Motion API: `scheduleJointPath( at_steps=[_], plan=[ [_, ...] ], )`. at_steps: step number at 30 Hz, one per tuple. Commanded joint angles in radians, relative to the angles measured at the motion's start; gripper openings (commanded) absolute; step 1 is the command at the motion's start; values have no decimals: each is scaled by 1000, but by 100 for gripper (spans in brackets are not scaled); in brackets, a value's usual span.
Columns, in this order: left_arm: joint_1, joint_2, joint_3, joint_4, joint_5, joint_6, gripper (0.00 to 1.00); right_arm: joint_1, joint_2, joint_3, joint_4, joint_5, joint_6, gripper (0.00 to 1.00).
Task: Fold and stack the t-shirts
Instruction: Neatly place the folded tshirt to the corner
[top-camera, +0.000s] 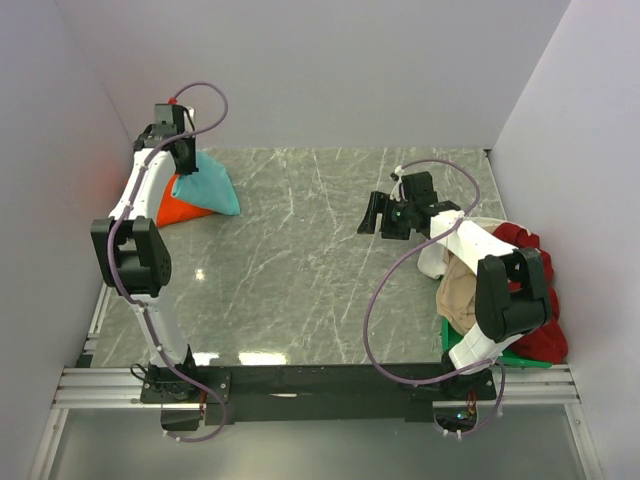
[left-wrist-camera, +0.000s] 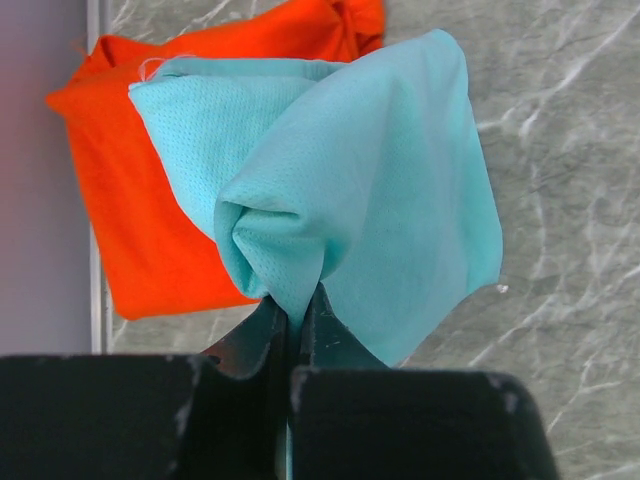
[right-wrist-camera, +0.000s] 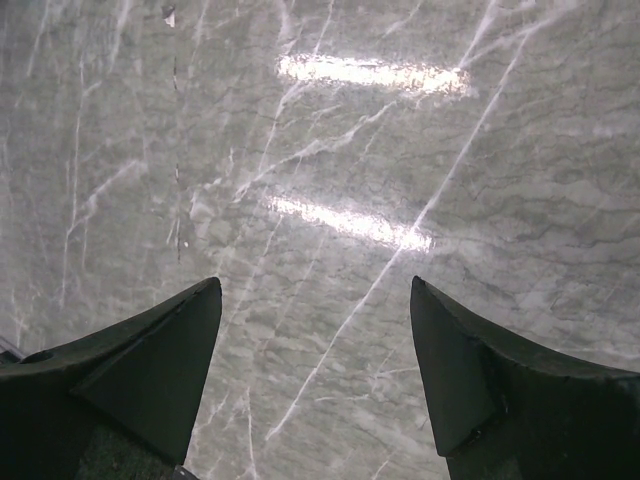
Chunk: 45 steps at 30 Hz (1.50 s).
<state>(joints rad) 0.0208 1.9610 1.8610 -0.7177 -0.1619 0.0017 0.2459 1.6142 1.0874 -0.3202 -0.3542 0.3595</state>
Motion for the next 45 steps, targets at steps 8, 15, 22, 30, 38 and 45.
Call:
scheduleJointPath(
  at_steps=[8, 15, 22, 30, 38, 45],
  plan=[
    [93, -13, 67, -19, 111, 55, 0, -5, -51, -14, 44, -32, -10, 82],
    [129, -25, 108, -23, 154, 29, 0, -5, -50, -15, 40, -26, -11, 82],
    [168, -43, 101, -12, 188, 17, 0, -5, -46, -18, 40, -23, -10, 82],
    [202, -82, 60, 20, 210, 6, 0, -7, -40, -17, 41, -28, -11, 82],
    [229, -80, 49, 32, 225, 6, 0, -4, -42, -20, 46, -43, -10, 82],
    [249, -65, 29, 54, 211, -40, 0, -3, -45, -23, 46, -46, -10, 82]
  ],
)
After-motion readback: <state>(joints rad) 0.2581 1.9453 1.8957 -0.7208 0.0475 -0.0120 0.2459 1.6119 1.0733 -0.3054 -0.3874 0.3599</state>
